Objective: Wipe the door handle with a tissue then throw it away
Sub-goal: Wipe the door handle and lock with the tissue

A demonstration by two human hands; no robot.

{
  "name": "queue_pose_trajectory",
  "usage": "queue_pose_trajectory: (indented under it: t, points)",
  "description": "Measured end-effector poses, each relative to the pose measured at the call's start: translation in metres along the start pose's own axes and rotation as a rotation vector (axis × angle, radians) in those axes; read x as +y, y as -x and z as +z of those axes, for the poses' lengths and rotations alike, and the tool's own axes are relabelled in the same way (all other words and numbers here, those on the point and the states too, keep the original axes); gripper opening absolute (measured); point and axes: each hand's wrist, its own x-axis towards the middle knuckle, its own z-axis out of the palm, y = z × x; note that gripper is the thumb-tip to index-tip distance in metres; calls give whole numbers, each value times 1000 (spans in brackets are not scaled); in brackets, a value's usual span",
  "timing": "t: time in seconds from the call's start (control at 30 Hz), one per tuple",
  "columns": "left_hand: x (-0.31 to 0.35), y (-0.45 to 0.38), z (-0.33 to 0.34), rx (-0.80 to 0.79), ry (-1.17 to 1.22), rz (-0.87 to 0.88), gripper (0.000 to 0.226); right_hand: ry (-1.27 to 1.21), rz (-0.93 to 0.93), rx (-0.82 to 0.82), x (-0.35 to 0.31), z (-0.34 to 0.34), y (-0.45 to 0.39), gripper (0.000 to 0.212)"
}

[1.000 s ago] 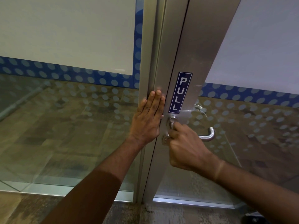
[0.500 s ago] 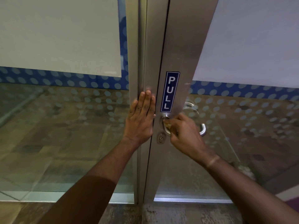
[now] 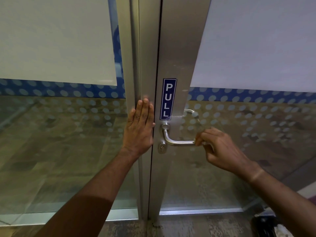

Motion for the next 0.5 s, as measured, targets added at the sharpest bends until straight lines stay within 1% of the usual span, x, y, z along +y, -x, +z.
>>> queue_pose_trajectory:
  t: [0.17,0.3,0.5]
  points:
    - [0,0,-2,-15,-8,3,78,-17,126,102,14,6,3,36]
    - [2,-1,-5,-24,-7,-4,76,-122,318,199,27,15,7,43]
    - [2,0,-6,-46,-13,-15,70,-293,508,269,21,25,13,36]
